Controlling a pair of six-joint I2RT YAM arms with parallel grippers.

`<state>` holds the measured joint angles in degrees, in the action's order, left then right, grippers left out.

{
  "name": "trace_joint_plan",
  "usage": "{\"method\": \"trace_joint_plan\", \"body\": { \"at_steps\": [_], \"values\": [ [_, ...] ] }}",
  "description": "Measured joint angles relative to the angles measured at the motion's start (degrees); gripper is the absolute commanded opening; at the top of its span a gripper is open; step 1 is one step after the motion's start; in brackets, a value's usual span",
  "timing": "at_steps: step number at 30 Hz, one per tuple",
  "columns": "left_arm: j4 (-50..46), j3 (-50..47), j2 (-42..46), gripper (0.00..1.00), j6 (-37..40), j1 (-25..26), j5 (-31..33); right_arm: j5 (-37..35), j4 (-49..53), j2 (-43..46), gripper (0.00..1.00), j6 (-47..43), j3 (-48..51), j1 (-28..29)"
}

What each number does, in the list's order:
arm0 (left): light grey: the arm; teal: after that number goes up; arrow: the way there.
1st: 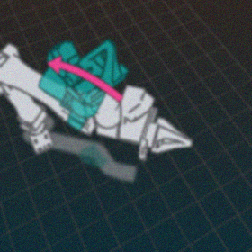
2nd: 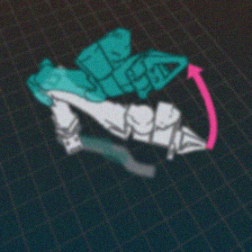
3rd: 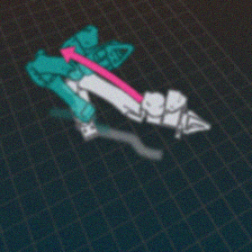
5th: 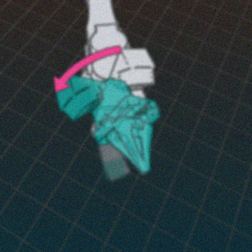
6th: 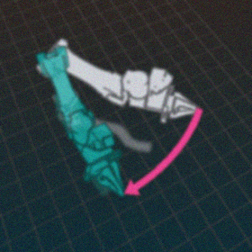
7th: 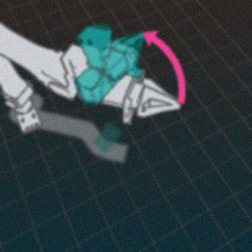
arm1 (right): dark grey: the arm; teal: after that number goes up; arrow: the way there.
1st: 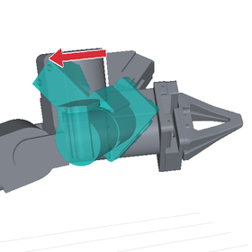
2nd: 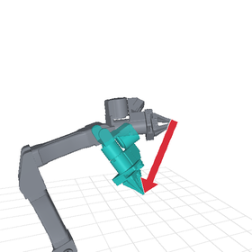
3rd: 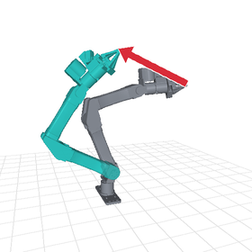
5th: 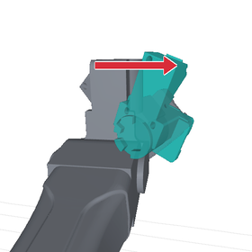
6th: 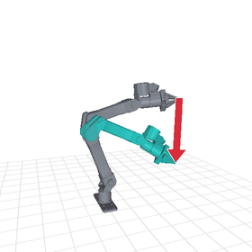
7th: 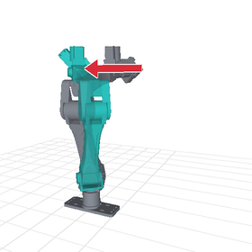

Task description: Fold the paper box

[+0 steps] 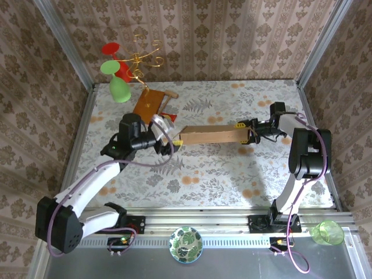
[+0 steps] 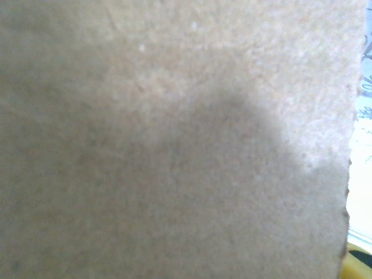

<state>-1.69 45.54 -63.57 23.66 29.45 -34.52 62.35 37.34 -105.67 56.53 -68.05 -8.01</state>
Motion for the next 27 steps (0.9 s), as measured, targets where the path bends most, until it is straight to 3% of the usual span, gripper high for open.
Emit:
{"method": "trace_joint_plan", "body": {
  "at_steps": [4, 9, 18, 27],
  "values": [
    [-2.47, -0.59, -2.4, 0.92, 11.19, 0.46, 0.74, -0.42, 4.2, -0.57, 0.5, -2.05, -1.99, -0.11],
    [0.13, -2.6, -8.31, 0.93, 17.18, 0.09, 2.23, -0.11, 6.62, -1.33, 0.49, -3.48, -2.36, -0.17],
    [7.37, -2.38, -18.03, 0.93, 18.6, -0.66, 2.56, 0.04, 8.02, -1.33, 0.49, -4.09, -2.36, -0.85],
    [14.32, -0.37, -22.67, 0.87, 16.13, -0.52, 1.33, 0.74, 8.11, -2.12, 0.49, -3.89, -2.36, -1.18]
  ]
}}
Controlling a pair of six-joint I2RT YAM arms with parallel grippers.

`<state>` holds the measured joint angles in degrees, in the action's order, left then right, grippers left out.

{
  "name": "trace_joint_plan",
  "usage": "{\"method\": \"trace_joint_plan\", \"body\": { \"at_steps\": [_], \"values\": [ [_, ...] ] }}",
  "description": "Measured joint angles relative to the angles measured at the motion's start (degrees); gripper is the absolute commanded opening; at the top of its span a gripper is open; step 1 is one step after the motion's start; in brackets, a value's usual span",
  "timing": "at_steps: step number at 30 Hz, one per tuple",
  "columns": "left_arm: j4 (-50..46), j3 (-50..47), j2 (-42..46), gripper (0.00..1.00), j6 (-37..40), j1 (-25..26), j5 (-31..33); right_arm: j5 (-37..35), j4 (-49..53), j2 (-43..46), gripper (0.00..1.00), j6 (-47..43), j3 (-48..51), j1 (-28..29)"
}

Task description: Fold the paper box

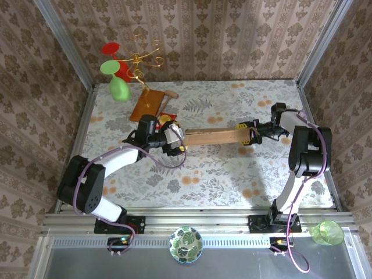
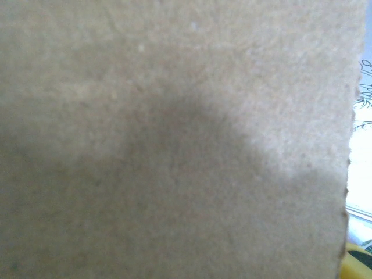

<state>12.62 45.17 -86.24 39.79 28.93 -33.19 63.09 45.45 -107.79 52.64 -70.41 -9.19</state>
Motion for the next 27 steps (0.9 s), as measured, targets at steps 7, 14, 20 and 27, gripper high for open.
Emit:
{"method": "trace_joint_plan", "body": {
  "at_steps": [7, 14, 20, 27],
  "values": [
    [1.18, 1.57, -2.08, 0.8, -1.46, 1.86, -1.14, 0.81, -0.02, -1.22, 0.49, 0.28, -0.35, -0.2],
    [1.11, 2.73, -2.51, 0.69, -3.37, 2.56, -1.36, 1.53, -0.44, -2.54, 0.52, 1.51, -1.09, -0.2],
    [1.09, 3.1, -2.6, 0.6, -3.69, 2.62, -2.51, 1.66, -2.12, -3.02, 0.59, 2.73, -1.14, -0.2],
    [-0.66, 4.59, -2.6, 0.57, -4.28, 2.91, -3.67, 0.31, -3.23, -3.28, 0.75, 4.24, -1.16, -0.85]
  ]
}}
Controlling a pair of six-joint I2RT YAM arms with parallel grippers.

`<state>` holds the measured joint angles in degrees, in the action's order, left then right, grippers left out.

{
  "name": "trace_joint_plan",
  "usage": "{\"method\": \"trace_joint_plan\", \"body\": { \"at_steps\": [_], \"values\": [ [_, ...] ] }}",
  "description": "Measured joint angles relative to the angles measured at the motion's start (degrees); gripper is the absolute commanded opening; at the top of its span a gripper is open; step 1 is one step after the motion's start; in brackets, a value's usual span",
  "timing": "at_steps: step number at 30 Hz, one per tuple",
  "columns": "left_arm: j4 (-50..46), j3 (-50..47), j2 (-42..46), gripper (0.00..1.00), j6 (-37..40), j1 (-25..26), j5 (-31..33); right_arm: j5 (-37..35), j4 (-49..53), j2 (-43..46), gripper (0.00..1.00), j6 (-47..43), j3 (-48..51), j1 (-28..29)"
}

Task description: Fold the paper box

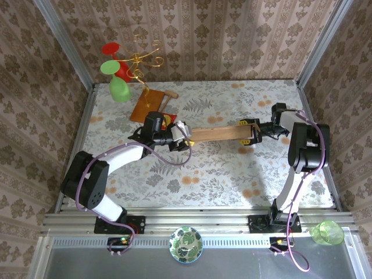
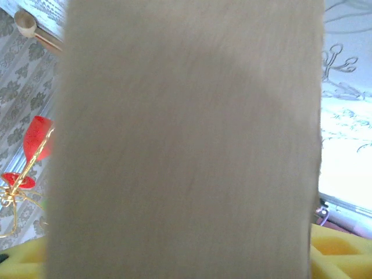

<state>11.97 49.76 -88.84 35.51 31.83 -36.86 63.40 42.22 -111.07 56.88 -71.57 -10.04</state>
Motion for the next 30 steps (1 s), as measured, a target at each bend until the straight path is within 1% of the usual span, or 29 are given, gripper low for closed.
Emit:
{"method": "trace_joint_plan", "body": {
  "at_steps": [3, 7, 16, 18, 19, 21, 24, 26, 28, 30],
  "values": [
    [-1.25, 0.55, 0.02, 0.55, -0.42, -0.04, -0.39, -0.63, 0.0, 0.0, 0.77, 0.11, -0.07, -0.57],
    [-3.43, 1.31, 0.33, 0.55, -0.85, -0.11, -1.01, -3.26, 0.22, 1.01, 0.79, 0.07, -0.31, -2.21],
    [-10.8, 1.33, 3.87, 0.56, -2.58, -2.08, -3.54, -10.75, 0.9, 11.02, 0.81, -0.35, -5.57, -6.27],
    [-12.66, 1.33, 4.87, 0.56, -2.86, -2.49, -4.28, -12.72, 1.07, 12.83, 0.78, -1.49, -6.8, -6.73],
    [-13.64, 1.33, 5.35, 0.56, -2.95, -2.73, -4.68, -14.08, 1.38, 13.68, 0.75, -2.43, -7.52, -6.88],
    [-15.76, 1.36, 6.1, 0.56, -2.99, -3.28, -5.51, -16.81, 1.68, 15.28, 0.67, -4.72, -8.5, -6.95],
    [-19.06, 1.42, 6.86, 0.56, -3.17, -4.26, -6.75, -22.86, 2.95, 18.29, 0.55, -10.58, -10.38, -5.84],
    [-21.24, 1.44, 7.37, 0.56, -3.19, -4.87, -7.17, -27.45, 3.67, 20.76, 0.5, -15.69, -11.8, -3.34],
    [-22.95, 1.44, 8.0, 0.57, -3.19, -5.9, -7.76, -31.74, 3.85, 23.15, 0.49, -21.2, -12.28, 0.57],
    [-24.28, 1.44, 8.57, 0.57, -3.17, -7.19, -8.28, -35.71, 3.85, 25.49, 0.49, -26.99, -12.09, 5.75]
  ]
}}
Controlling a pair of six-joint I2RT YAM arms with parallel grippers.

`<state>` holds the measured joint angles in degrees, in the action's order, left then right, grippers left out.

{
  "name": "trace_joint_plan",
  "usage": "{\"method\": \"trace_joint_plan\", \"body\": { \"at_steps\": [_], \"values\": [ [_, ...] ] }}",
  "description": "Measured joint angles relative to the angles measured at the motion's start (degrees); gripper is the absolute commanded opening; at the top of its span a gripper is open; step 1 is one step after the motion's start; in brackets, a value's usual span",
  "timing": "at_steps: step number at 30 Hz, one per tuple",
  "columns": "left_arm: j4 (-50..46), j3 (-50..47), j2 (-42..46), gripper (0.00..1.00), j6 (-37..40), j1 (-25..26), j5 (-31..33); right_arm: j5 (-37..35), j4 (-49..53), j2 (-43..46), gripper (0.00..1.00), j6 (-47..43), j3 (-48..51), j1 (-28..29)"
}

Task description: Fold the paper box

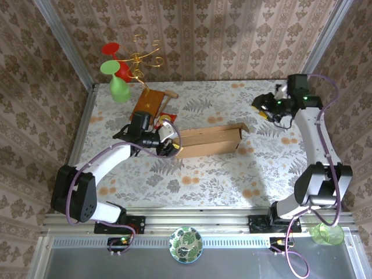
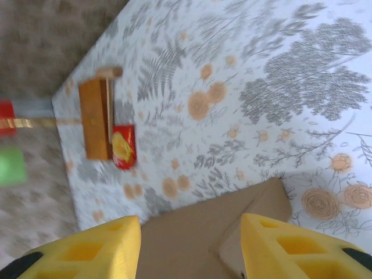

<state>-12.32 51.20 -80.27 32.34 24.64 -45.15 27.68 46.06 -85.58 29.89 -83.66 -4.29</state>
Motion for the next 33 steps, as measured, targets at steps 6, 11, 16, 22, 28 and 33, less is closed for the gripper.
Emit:
{"method": "trace_joint_plan", "body": {
  "at_steps": [6, 11, 16, 22, 28, 33],
  "values": [
    [-2.38, 0.0, 0.31, 0.57, 0.46, -2.34, -0.9, -7.82, -0.09, 5.7, 0.51, -15.19, 3.65, 11.28],
    [-4.02, 1.07, -0.35, 0.56, 1.38, -2.69, -1.44, -12.79, 1.31, 6.99, 0.5, -22.56, 4.72, 11.3],
    [-4.85, 1.97, -1.36, 0.56, 1.97, -2.99, -2.16, -12.72, 2.62, 5.2, 0.47, -27.43, 4.52, 12.22],
    [-5.25, 2.8, -2.23, 0.56, 1.99, -3.26, -2.6, -12.87, 4.09, 1.18, 0.46, -29.97, 4.11, 14.21],
    [-5.07, 2.91, -2.62, 0.56, 1.97, -3.37, -3.08, -14.05, 5.25, -0.39, 0.35, -30.36, 2.36, 14.21],
    [-5.03, 3.39, -3.19, 0.56, 1.99, -3.37, -3.26, -14.69, 5.4, -1.57, 0.22, -30.53, 0.7, 14.21]
  ]
}}
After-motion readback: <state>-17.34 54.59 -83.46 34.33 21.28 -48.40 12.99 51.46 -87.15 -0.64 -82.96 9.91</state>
